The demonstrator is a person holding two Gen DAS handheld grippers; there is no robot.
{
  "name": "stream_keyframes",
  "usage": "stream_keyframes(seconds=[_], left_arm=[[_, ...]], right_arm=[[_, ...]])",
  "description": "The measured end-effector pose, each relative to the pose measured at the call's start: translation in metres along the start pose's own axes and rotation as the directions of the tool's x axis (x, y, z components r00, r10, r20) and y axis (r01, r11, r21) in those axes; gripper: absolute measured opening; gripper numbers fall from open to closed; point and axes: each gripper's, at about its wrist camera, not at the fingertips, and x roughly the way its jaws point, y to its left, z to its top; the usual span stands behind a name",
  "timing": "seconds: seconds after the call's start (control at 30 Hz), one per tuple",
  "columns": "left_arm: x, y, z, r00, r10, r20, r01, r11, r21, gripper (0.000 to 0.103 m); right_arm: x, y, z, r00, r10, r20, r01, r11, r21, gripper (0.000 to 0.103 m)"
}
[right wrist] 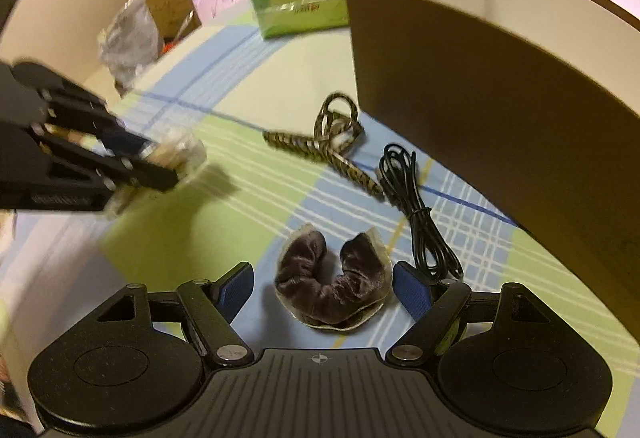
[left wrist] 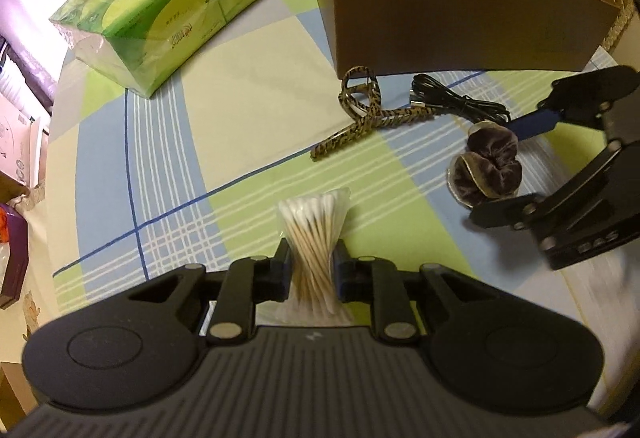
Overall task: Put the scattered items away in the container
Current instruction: 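Grasp the cotton-swab bag with the left tool while the right tool grasps the brown scrunchie, then carry both items over the brown box and open both tools to drop them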
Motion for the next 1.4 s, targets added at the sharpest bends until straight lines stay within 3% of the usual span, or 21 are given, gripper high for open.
stream_keyframes(seconds=[0.2, 0.4, 0.77, 1.0, 1.17, 1.27, 1.4], left_arm=[[-0.003, -0.006, 0.001, 1.0, 0.008, 0.0, -0.008, 1.0, 0.0, 0.017], [-0.013, -0.017, 0.009, 1.0, -0.008, 0.028, 0.008, 1.0, 0.004, 0.017], [-0.052, -0.049, 0.04, 0.985, -0.063, 0.158, 0.056, 0.997, 0.048, 0.017], [-0.07, -0.064, 0.094, 0.961, -0.093, 0.26, 0.069, 0.992, 0.101, 0.017], [-0.07, -0.069, 0.144, 0.942, -0.105, 0.319, 0.07, 0.99, 0.121, 0.017], [-0.06, -0.071, 0.173, 0.941, -0.106, 0.321, 0.066, 0.989, 0.133, 0.017], [-0.03, -0.073, 0.214, 0.953, -0.098, 0.286, 0.057, 0.987, 0.147, 0.017]], right_arm=[[-0.011, 0.004, -0.005, 1.0, -0.01, 0.028, 0.012, 0.998, -0.067, 0.034], [-0.036, 0.009, -0.011, 0.998, 0.011, 0.065, -0.006, 0.998, -0.063, 0.033], [-0.115, -0.023, -0.02, 0.978, 0.036, 0.206, -0.056, 0.994, 0.092, 0.033], [-0.171, -0.064, 0.009, 0.934, -0.04, 0.355, -0.016, 0.988, 0.152, 0.033], [-0.185, -0.099, 0.036, 0.905, -0.132, 0.404, 0.058, 0.98, 0.19, 0.033], [-0.175, -0.121, 0.052, 0.903, -0.174, 0.393, 0.098, 0.974, 0.205, 0.033], [-0.147, -0.151, 0.074, 0.914, -0.217, 0.342, 0.145, 0.963, 0.226, 0.033]])
